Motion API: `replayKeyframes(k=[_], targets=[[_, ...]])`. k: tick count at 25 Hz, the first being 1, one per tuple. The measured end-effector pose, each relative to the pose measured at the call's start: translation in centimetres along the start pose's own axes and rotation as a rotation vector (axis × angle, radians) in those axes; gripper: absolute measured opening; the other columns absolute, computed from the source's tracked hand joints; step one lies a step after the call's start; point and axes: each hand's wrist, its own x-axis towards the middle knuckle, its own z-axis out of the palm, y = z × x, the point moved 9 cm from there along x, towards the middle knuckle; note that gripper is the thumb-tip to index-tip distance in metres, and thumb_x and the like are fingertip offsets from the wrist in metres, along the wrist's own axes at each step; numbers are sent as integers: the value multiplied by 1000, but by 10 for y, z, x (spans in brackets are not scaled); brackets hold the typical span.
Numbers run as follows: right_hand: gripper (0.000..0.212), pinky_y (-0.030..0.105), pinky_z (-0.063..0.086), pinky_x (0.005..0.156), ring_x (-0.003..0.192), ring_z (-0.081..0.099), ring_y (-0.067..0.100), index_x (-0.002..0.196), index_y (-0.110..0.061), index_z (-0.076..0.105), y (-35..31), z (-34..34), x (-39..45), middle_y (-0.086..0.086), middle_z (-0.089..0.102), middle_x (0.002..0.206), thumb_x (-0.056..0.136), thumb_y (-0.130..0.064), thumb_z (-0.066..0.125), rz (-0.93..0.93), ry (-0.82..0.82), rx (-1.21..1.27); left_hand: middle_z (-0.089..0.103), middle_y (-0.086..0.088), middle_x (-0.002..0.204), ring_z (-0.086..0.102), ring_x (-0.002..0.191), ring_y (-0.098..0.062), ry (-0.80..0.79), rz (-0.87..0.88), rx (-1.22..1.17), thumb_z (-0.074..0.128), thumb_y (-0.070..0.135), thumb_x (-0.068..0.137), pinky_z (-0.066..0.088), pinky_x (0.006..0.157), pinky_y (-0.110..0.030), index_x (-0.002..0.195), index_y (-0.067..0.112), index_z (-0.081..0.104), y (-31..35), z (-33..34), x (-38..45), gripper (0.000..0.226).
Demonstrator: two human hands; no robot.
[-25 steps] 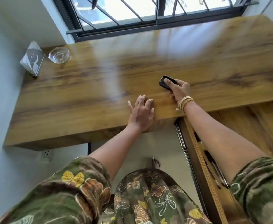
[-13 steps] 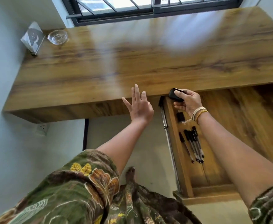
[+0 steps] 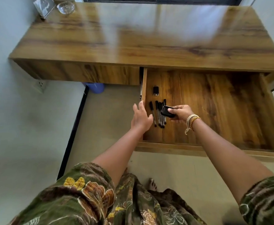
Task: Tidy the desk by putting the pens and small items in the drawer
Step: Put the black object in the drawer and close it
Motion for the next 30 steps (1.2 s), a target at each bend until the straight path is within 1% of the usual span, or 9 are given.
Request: replayKeyframes(k=[4,8,10,14,20,22,25,27,30], targets=[[26,42,59,69,87,65,37,113,5,56,52,4,-6,29,59,117,88,2,60,174,-97,-83,34,-12,143,53,110,-24,-71,-64,10,56,12,90,44,78,-30,154,29,-1,-13,11,-27,88],[28,48,57,81,113,58,38,115,7,56,75,23,-19,24,57,122,87,5,59,226,-188,-210,45,-11,127,55,91,-19,-113,-88,141,52,9,92,49,70,-32,151,37,-14,-28,18,-48,92],[37,46,56,86,111,60,36,121,7,55,75,29,-22,22,59,120,86,4,63,202,-167,-275,51,-9,124,57,91,-19,-90,-71,157,49,10,93,54,74,-36,151,37,-12,-34,15,-51,89],[39,40,58,76,103,64,33,116,4,59,72,38,-21,18,64,111,80,-4,72,153,-126,-323,58,-7,108,60,88,-21,-69,-71,149,47,21,98,57,78,-41,153,34,-8,-41,13,-58,79],[36,39,55,84,97,64,31,109,0,62,65,33,-26,16,66,107,80,-18,75,37,-6,-609,54,0,81,53,69,-14,-43,-61,138,46,26,100,55,66,-35,154,30,0,-43,13,-69,72],[34,35,50,77,94,62,30,110,0,60,61,32,-37,16,65,107,84,-18,71,1,7,-718,61,-3,93,56,74,-14,-29,-52,115,46,26,100,57,71,-36,155,30,5,-45,13,-74,69],[24,33,45,71,85,55,28,110,-4,57,53,28,-57,15,61,104,92,-18,59,-84,39,-895,51,-10,138,58,113,-25,-24,-118,-58,48,22,99,53,93,-41,154,30,12,-46,9,-80,66],[28,34,45,73,89,56,28,114,-5,56,53,22,-74,14,62,108,96,-26,50,-130,62,-948,44,-9,146,49,128,-29,-21,-204,-148,47,20,100,46,99,-40,153,26,19,-50,7,-88,61],[49,38,46,82,102,60,30,119,-7,57,62,15,-94,14,64,116,101,-41,27,-197,104,-1118,46,-10,145,47,130,-28,-34,-236,-129,43,22,102,43,102,-39,149,16,33,-55,7,-99,49]])
